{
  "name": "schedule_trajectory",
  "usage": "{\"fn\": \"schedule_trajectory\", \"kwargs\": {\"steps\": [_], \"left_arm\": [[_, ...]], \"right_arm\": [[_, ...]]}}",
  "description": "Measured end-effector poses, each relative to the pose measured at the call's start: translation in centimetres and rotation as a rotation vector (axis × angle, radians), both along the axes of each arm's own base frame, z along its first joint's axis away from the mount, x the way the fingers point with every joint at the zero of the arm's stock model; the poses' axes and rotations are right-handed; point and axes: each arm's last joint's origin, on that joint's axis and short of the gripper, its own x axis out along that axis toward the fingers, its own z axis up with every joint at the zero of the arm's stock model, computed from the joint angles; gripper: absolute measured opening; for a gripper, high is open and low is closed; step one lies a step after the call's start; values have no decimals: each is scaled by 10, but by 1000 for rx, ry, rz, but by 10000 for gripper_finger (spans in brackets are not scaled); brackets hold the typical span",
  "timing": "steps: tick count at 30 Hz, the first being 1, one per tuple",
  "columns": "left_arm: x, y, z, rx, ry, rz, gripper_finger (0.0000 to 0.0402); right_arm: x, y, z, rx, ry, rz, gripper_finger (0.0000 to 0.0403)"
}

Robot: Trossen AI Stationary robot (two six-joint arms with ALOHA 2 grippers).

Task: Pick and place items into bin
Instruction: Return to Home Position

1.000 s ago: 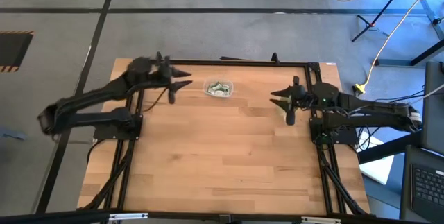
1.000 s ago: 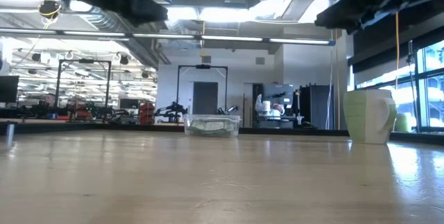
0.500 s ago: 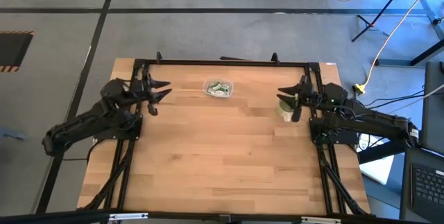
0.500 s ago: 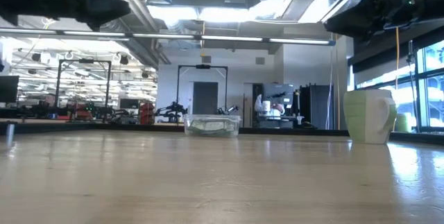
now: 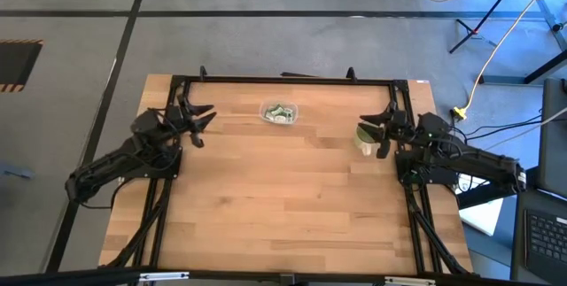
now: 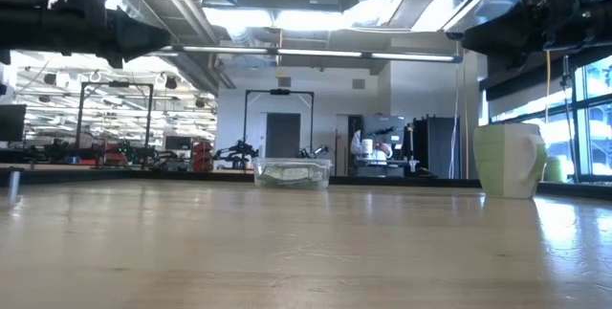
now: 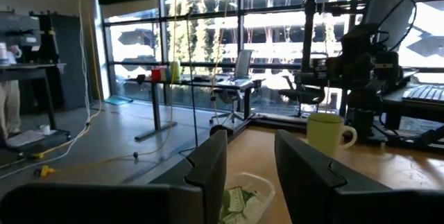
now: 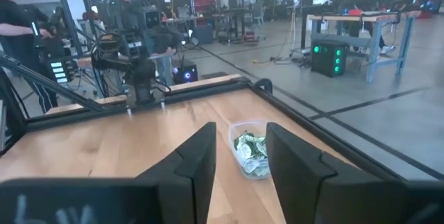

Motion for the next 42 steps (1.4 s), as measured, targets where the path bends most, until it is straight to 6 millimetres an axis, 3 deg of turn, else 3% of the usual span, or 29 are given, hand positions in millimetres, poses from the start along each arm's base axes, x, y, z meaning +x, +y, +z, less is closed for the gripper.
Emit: {"fn": "schedule_trajectory", "kwargs": {"steps": [10,26,35,42], "left_arm": [[4,3,-17,-31,15,5,116],[4,3,-17,-50,16,9,116],[4,3,-18,-51,18,11,116],[4,3,-18,-51,18,11,116]], "right_arm": [[-4,1,-16,-3,-22,-16,130],[-5,1,-47,24,-33,-20,130],[-5,-1,-47,12,-39,-97,130],[-6,-1,-46,-143,18,-111,130]]}}
